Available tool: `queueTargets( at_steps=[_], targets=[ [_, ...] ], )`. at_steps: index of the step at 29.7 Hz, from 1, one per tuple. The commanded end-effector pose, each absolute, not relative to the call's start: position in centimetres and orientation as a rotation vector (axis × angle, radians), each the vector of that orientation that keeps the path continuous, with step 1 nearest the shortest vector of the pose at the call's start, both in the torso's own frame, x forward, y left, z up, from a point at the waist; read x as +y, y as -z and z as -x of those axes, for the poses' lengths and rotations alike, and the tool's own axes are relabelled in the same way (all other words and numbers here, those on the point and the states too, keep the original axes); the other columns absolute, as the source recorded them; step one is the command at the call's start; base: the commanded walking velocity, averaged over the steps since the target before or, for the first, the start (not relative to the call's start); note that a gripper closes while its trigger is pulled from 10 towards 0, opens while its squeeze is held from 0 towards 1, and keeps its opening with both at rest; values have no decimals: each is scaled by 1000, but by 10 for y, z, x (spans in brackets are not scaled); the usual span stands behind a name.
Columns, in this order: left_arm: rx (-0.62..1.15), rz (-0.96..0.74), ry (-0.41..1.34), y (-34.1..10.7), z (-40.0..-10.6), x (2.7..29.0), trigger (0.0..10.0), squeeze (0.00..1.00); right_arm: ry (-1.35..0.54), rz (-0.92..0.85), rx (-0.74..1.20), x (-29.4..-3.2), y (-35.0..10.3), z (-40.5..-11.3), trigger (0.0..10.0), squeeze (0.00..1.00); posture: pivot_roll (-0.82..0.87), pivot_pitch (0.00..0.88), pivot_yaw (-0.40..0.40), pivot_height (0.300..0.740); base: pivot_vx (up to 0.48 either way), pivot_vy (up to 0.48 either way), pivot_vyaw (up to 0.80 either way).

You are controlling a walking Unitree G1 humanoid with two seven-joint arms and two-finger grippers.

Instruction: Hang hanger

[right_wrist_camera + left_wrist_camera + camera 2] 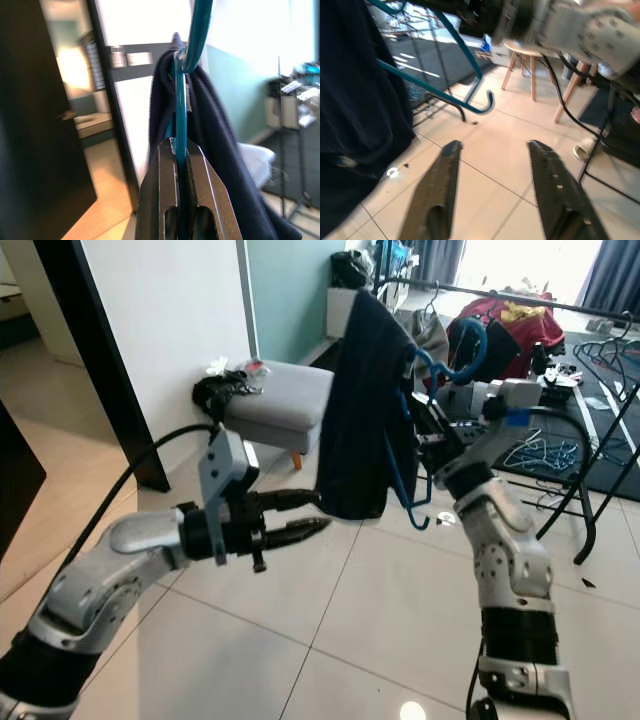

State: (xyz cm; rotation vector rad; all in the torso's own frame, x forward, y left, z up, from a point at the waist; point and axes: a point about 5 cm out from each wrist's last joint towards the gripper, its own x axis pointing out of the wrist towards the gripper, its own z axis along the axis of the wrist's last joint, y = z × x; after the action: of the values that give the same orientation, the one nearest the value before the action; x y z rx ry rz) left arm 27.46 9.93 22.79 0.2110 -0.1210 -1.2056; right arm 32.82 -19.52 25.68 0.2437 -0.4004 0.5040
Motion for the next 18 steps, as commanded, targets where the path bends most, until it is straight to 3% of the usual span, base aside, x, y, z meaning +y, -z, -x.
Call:
queueTargets(
  at_steps=[1,4,6,10,13,18],
  targets=[
    [-73,-225,1233,-224,-271,107,10000,1000,-577,-227,-433,-192,-264,-321,10000,0,58,0,-39,740,0,0,0],
    [-88,-232,1201,-228,-274,114,10000,1000,-653,-188,-427,-192,-264,-315,10000,0,58,0,-39,740,0,0,0],
    [-191,-189,1065,-248,-289,126,10000,1000,-798,-133,-391,-194,-262,-300,10000,0,60,0,-39,740,0,0,0],
    [-268,-146,973,-264,-297,134,10000,1000,-868,-109,-364,-197,-260,-292,10000,0,59,0,-39,740,0,0,0],
    [-426,49,755,-296,-311,156,10000,1000,-938,-89,-328,-214,-261,-278,10000,0,56,0,-41,740,0,0,0],
    [-382,117,703,-278,-314,159,10000,1000,-906,-116,-352,-218,-260,-277,10000,0,57,0,-41,740,0,0,0]
  ],
)
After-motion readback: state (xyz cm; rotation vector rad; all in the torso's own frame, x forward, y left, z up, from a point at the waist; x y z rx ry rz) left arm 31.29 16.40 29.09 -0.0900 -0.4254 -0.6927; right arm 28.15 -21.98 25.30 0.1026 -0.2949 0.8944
